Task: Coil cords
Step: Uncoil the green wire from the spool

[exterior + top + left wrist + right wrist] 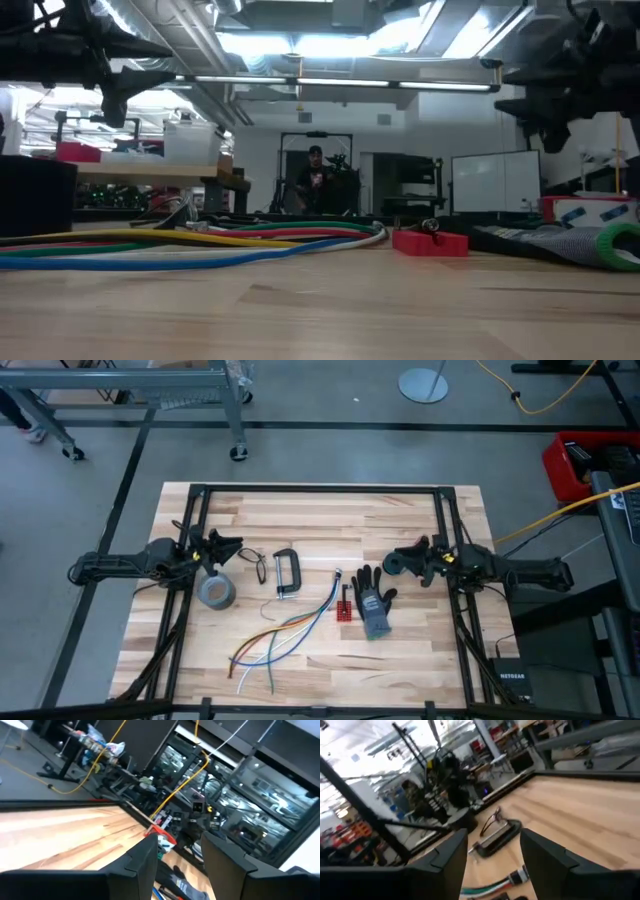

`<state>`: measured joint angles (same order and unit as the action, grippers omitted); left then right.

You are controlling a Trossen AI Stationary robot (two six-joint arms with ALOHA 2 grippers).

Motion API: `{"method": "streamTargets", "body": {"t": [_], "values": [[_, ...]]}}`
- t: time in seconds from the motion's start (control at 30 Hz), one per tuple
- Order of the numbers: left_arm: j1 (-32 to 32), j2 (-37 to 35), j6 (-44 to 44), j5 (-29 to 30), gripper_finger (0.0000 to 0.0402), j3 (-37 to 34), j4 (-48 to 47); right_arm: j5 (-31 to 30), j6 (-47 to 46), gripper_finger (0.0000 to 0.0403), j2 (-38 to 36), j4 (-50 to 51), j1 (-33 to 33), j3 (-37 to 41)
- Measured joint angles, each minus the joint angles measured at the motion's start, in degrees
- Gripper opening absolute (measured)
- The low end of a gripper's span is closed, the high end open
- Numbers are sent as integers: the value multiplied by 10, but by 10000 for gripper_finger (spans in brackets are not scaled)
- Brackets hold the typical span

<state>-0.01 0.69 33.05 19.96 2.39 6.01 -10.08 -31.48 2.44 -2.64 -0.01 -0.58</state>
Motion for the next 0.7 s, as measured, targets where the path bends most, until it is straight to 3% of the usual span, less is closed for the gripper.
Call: {"method": "streamTargets", "body": {"t": [0.27, 0.53, 0.7], "values": [[0, 0, -4, 5, 139, 0, 0, -15, 54, 189, 87, 158, 0, -112], [0, 1, -4, 5, 139, 0, -10, -66, 66, 189, 241, 327, 0, -253], [0, 1, -4, 5, 139, 0, -10, -89, 63, 189, 336, 363, 0, -302]]}}
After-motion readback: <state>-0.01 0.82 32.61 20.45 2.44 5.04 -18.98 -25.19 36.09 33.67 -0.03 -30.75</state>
